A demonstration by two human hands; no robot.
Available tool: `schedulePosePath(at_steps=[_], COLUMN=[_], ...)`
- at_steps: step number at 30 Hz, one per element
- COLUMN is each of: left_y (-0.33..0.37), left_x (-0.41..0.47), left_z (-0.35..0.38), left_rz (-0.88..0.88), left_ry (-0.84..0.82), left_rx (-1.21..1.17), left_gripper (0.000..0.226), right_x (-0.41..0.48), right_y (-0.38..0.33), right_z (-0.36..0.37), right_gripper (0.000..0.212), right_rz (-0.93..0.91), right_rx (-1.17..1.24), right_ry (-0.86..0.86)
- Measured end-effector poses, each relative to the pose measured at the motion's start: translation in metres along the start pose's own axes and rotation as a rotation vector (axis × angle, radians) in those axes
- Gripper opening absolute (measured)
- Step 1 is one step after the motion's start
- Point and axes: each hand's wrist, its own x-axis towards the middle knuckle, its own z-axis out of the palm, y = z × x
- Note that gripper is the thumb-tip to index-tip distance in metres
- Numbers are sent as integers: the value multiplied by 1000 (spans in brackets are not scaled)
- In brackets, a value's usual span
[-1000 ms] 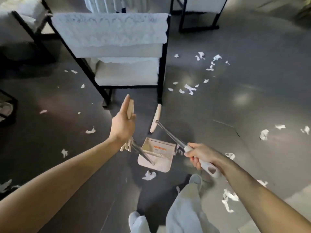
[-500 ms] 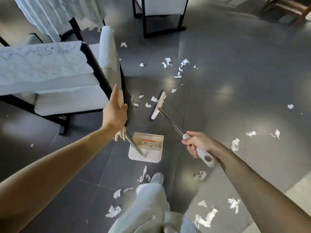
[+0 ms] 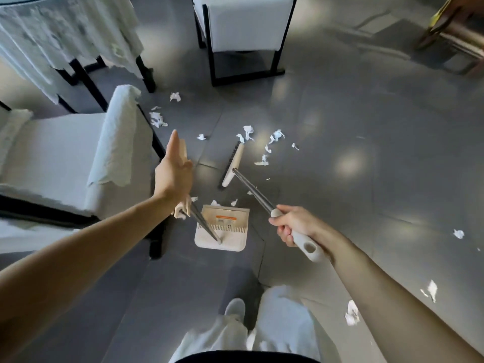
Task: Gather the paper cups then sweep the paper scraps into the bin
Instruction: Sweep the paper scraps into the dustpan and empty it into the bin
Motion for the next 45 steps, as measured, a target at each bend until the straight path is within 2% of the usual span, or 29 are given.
schedulePosePath(at_steps=[5,13,17,21,26,30,33,37,40,43,45], left_y=[65,125,148,160,173,191,210,224,222,210,200], left_x=[97,216,273,343,450,529,579,651,711,768,809], left_z=[61,130,137,140,137,128,118,112,118,126,134], left_rz=[-40,-271,-334,-366,-379,-402,-373,-376,-390,-435,-497], left_ry=[84,361,483,573,633,670,702,733,762,786,830], left_rx=[35,-94,-185,-236,-288,-250,-262,-291,-286,-259,-279], left_gripper=[71,72,72,74,78,78,76,73,73,74,73], right_x=[76,192,253,319,395,450,491,556,617,677,718], right_y=[-109,-300,-386,-470,-568,-642,-697,-776,-837,-894,-935], right_z=[-66,-142,-147,-131,-95,-69,-51,-19,7,34,52], right_gripper=[51,29,58,50,63,55,60,42,37,39,49], right_rz=[0,35,53,70,58,20,35,39,32,42,41], right_rx=[-94,-345,-453,-575,-663,-739,-774,-877,-955,-1012,-1095], right_ry=[-87,-259,-290,-378,-404,-436,-456,-490,-497,-513,-523])
